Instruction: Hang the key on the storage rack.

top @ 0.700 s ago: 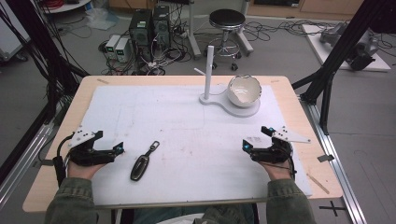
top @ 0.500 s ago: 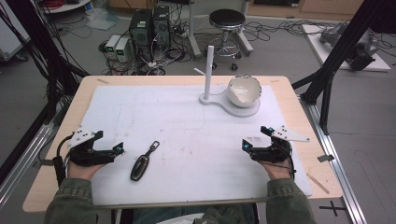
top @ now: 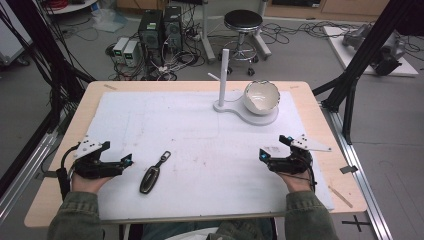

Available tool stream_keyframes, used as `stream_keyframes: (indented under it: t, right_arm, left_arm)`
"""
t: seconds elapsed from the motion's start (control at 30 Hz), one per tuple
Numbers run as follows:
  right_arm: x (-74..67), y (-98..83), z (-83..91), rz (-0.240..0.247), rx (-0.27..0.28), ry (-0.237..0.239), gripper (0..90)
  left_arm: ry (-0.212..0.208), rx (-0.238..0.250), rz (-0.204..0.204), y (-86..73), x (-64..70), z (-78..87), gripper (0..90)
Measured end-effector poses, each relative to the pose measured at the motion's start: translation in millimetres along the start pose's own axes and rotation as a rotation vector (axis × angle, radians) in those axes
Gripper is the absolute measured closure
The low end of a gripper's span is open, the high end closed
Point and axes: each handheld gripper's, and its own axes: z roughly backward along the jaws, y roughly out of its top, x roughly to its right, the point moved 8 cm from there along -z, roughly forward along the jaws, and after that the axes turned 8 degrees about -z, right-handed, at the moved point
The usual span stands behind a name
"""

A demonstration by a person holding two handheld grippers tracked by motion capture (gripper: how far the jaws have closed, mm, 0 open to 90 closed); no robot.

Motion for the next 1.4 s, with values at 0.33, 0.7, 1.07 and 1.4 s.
stream_keyframes:
  t: [0.33, 0.7, 1.07, 1.4]
  right_arm:
    - [0.8, -3.0, -2.8, -0.001, -0.023, -0.011, 0.5]
    - [2.6, -3.9, -5.7, -0.007, -0.032, -0.016, 0.5]
    - [2.5, -4.5, -5.5, -0.004, -0.038, -0.017, 0.6]
    - [2.4, -5.1, -6.2, -0.008, -0.043, -0.016, 0.5]
  left_arm:
    - [-0.013, 0.004, 0.018, 2.6, -0.1, -1.9, 6.9]
    - [-0.065, -0.106, -0.039, 13.3, 19.0, -19.3, 6.1]
    - [-0.089, -0.157, -0.081, 24.9, 31.9, -34.5, 6.1]
    - [-0.115, -0.225, -0.110, 21.0, 39.3, -47.1, 6.1]
